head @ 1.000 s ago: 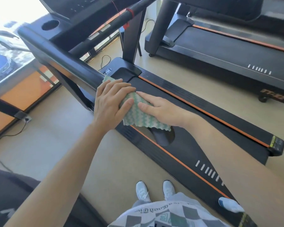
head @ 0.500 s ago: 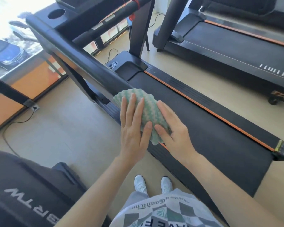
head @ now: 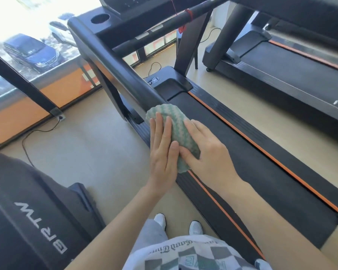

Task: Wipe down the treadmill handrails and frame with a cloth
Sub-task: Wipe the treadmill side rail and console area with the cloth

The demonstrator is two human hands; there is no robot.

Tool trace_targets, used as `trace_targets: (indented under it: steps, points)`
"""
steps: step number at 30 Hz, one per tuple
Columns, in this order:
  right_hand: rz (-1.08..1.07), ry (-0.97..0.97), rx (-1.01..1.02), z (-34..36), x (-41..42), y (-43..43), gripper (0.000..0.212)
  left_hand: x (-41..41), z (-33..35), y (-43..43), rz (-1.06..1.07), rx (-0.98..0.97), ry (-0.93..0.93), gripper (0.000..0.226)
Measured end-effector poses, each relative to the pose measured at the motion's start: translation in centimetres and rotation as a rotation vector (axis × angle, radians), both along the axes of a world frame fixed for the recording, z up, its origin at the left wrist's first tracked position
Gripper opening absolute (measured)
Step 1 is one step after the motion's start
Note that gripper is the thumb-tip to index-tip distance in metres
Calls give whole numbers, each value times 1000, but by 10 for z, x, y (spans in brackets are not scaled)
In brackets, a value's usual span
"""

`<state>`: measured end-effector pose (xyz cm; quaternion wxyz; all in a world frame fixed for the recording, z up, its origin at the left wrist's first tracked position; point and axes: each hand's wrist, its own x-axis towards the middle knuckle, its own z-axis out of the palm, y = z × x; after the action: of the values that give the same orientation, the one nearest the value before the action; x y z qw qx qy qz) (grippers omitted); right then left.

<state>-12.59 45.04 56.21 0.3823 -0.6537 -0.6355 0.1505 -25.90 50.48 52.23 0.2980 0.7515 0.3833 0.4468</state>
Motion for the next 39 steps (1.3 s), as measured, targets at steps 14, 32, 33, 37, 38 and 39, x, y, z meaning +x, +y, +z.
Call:
trace_targets:
  steps: [14,32,33,37,38,39]
  points:
    - [-266,-415,-217,43,-47,64,74,-78,73,186,-433,517,652,64]
    - [-651,-497,-375,47,-116,129,72,-62,72,287,-889,837,649,75]
    - [-660,-504,-359,45,-120,136,72,-67,72,294,-875,845,646,74]
    - [-677,-547,-321,41,-135,170,72,-85,67,325,-827,866,592,72]
    - [-677,-568,-310,40,-139,180,72,-89,66,335,-810,879,578,71]
    - [-676,-588,-299,39,-142,190,73,-94,65,344,-793,891,565,71]
